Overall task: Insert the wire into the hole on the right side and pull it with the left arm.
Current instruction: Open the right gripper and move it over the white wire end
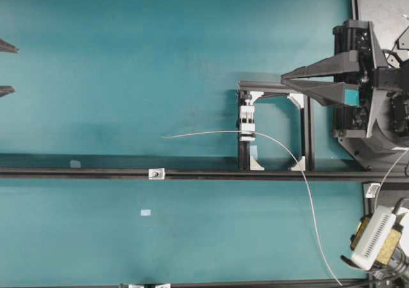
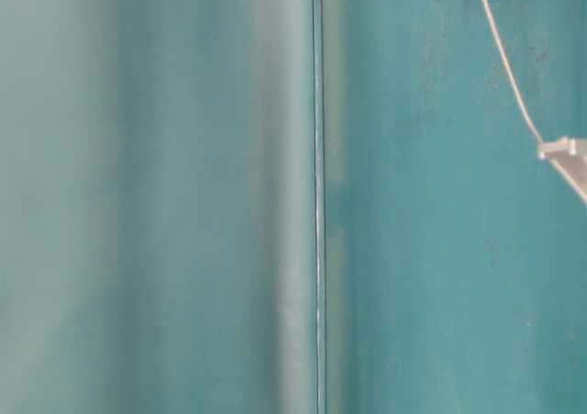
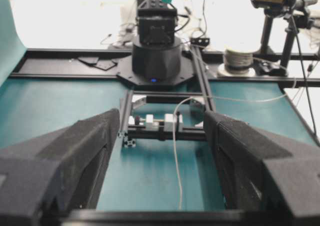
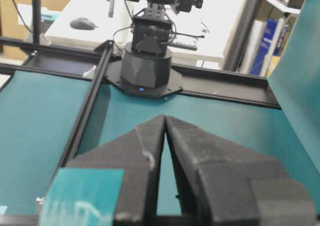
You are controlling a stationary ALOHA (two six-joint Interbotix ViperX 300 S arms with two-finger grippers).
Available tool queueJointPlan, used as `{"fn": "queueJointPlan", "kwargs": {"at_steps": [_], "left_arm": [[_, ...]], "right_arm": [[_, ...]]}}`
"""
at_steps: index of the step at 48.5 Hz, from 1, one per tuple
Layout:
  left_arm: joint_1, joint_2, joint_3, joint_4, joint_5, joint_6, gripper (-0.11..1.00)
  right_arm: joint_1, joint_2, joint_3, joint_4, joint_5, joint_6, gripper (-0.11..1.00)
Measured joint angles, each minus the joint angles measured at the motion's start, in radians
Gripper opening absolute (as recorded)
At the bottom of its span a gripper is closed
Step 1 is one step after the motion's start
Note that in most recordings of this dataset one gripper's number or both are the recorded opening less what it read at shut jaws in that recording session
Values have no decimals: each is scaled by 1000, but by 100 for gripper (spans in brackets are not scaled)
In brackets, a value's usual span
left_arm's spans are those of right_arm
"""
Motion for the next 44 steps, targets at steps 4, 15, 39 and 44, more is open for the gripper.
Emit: {"fn": "queueJointPlan", "kwargs": {"at_steps": [4,15,39,44], "left_arm": [[2,0,0,-18,0,-2,13],[5,17,2,-31,0,-6,15],[6,94,25,-34,11,-21,83],[15,124,25,-32,9,-23,86]], "right_arm": [[0,2,6,3,2,9,13],[0,44,12,17,2,52,4],[0,114,14,18,3,89,71],[0,153,14,17,3,115,71]]}}
